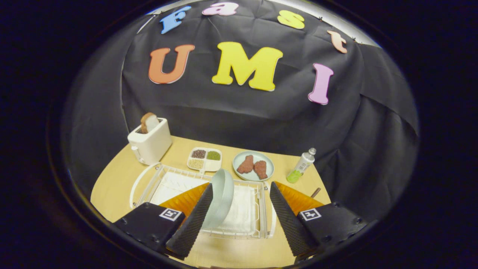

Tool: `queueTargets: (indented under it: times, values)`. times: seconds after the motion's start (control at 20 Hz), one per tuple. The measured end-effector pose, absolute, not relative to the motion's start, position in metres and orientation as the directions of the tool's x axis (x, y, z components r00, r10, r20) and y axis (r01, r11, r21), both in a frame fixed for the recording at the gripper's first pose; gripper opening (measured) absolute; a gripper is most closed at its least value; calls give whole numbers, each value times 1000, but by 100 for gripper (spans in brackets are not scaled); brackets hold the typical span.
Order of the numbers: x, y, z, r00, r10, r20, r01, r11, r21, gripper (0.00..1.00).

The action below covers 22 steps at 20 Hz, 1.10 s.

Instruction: Take the plate from the dish rack, then take the spoon from the basket and place it into the plate.

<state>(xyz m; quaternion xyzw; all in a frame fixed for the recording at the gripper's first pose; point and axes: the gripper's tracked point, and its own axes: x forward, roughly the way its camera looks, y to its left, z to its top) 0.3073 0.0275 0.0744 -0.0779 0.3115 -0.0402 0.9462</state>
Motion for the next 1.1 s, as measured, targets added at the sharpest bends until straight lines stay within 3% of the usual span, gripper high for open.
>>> queueTargets:
  times: [0.2,0.4,0.55,0.7,0.9,1.1]
  values:
    - [333,32,53,705,-195,-682,47,972,-230,99]
    - [340,33,25,583,-250,-774,80,965,-251,89]
    - [347,30,27,551,-329,-767,112,940,-323,66]
    - [350,32,23,513,-366,-777,130,927,-352,51]
    - [352,31,15,465,-425,-777,162,903,-397,20]
    - [352,32,26,469,-499,-729,203,864,-460,11]
